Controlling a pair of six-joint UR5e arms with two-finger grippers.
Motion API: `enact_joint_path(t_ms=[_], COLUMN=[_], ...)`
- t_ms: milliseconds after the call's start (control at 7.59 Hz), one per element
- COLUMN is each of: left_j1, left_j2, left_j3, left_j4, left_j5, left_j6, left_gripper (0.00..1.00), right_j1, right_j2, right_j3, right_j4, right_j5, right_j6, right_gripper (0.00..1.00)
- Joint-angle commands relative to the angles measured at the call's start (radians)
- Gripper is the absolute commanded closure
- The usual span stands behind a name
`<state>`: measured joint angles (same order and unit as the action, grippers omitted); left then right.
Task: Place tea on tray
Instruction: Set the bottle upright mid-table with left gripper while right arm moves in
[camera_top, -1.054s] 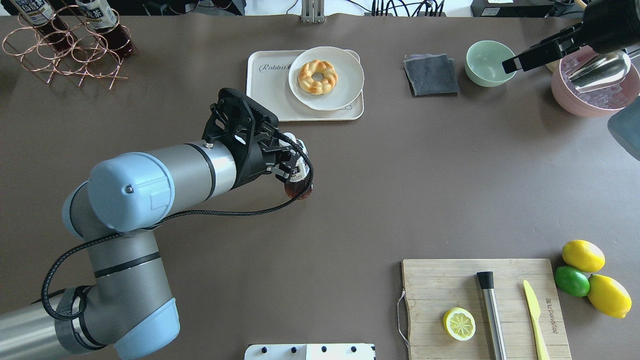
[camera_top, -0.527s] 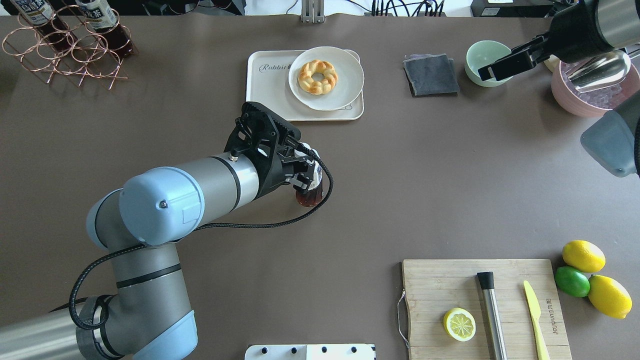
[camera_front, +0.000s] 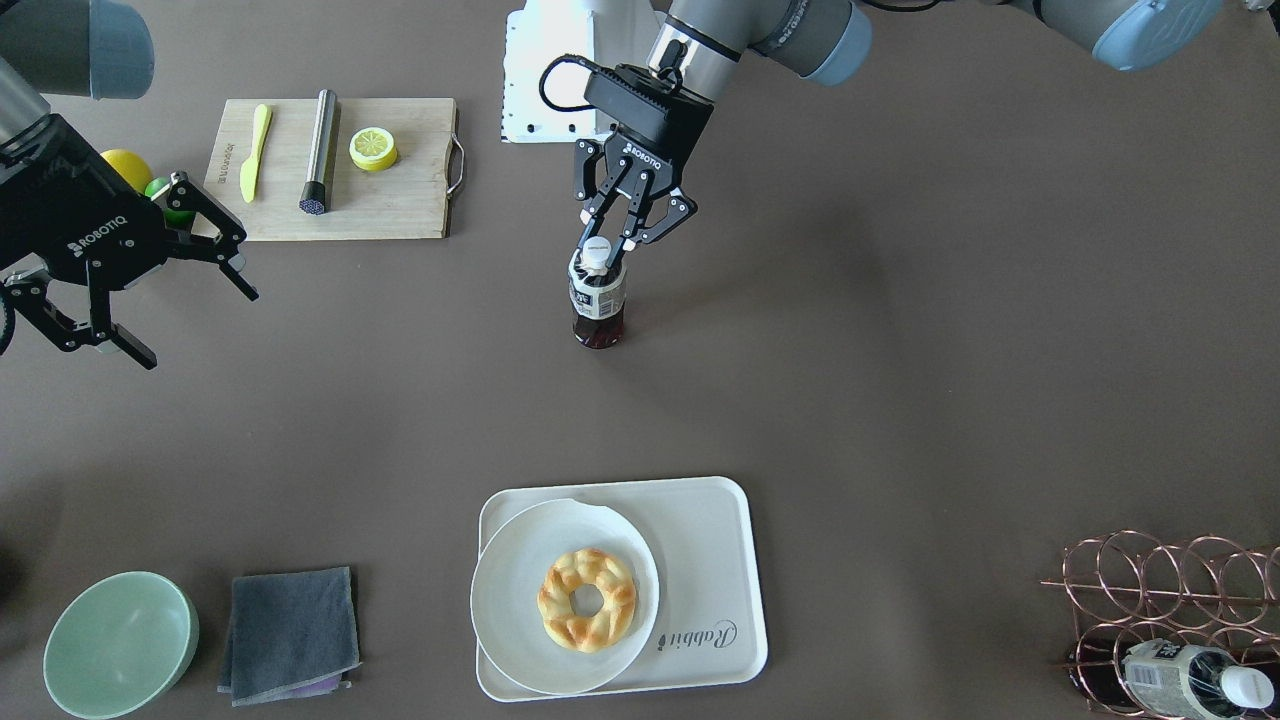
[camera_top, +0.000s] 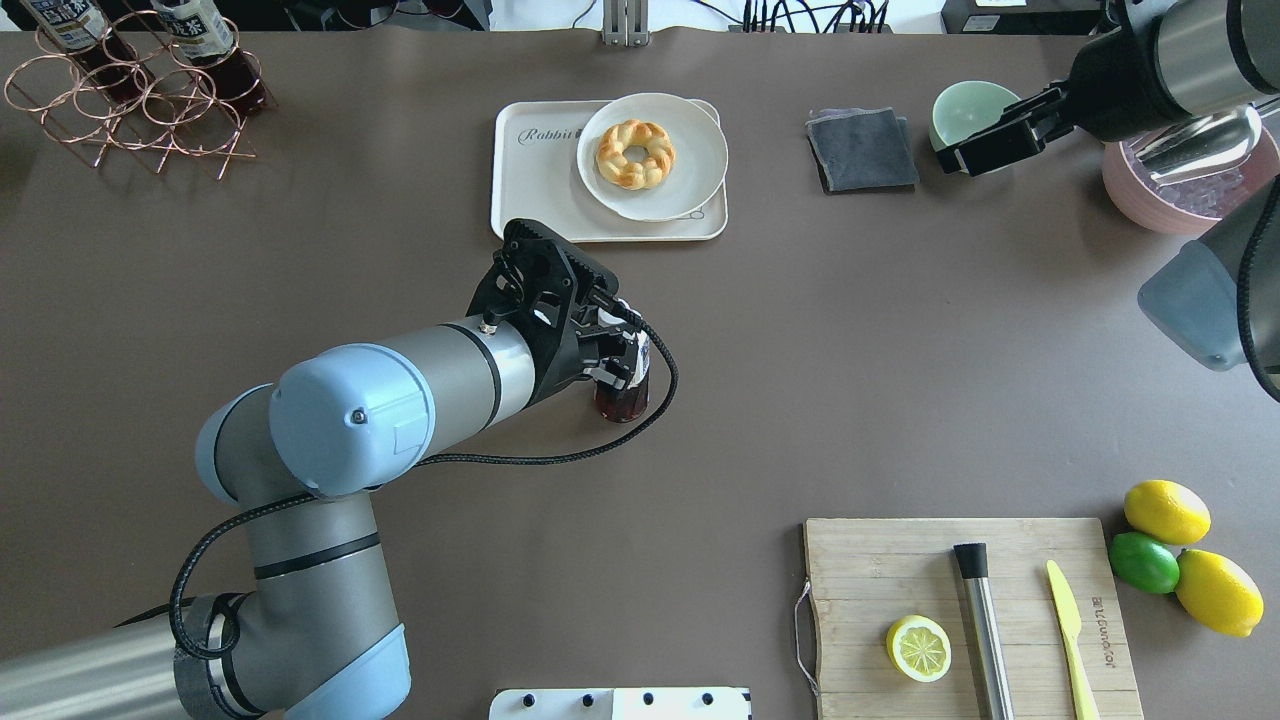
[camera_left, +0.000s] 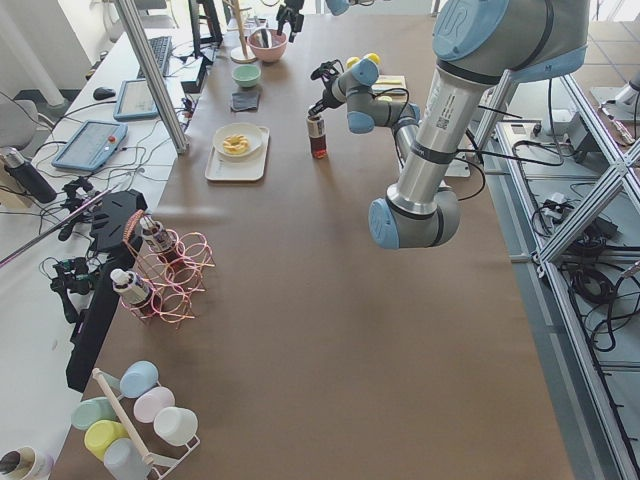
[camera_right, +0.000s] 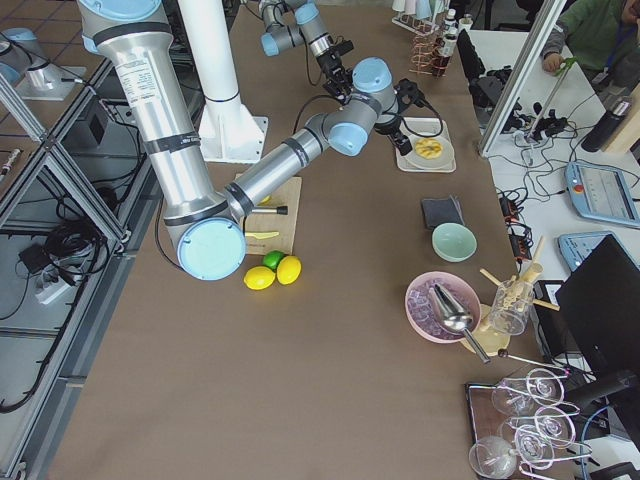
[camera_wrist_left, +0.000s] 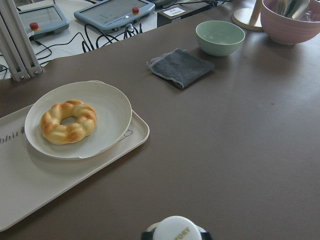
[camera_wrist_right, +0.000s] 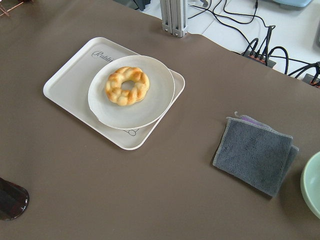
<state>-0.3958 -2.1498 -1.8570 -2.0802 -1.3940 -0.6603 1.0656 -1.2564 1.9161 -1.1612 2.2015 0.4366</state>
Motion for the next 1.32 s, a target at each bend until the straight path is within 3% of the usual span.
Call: enact_joint_path(t_ms=[0, 132, 263, 527, 659, 1185], left_j1=[-0.001, 0.000, 0.002, -0.011, -0.061, -0.419], left_j2=[0.001, -0.001, -0.001, 0.002, 0.020, 0.242], left_j3=[-0.008, -0.011, -0.022, -0.080, -0.085, -0.087], left_j4=[-0.001, -0.004, -0.011, -0.041, -0.094, -0.089], left_j5=[-0.003, -0.003, -0.005, -0.037, -0.147, -0.662], left_j6=[-0.001, -0.018, -0.030, -0.238, -0.356, -0.381], left_gripper=[0.19, 0.03, 0.03, 0.03, 0.03, 0.01], right_j1=[-0.001, -0.001, -0.003, -0.021, -0.029, -0.113], right_j2=[-0.001, -0.001, -0.001, 0.000, 0.012, 0.081], right_j3=[0.003, 0.003, 0.003, 0.003, 0.003, 0.004], right_j4=[0.002, 0.002, 0.002, 0.003, 0.002, -0.003], right_j5=[-0.002, 0.001, 0.001, 0.001, 0.000, -0.031], right_j6=[0.005, 0.007, 0.007, 0.008, 0.007, 0.173], right_gripper=[0.00, 0.00, 0.00, 0.00, 0.00, 0.00])
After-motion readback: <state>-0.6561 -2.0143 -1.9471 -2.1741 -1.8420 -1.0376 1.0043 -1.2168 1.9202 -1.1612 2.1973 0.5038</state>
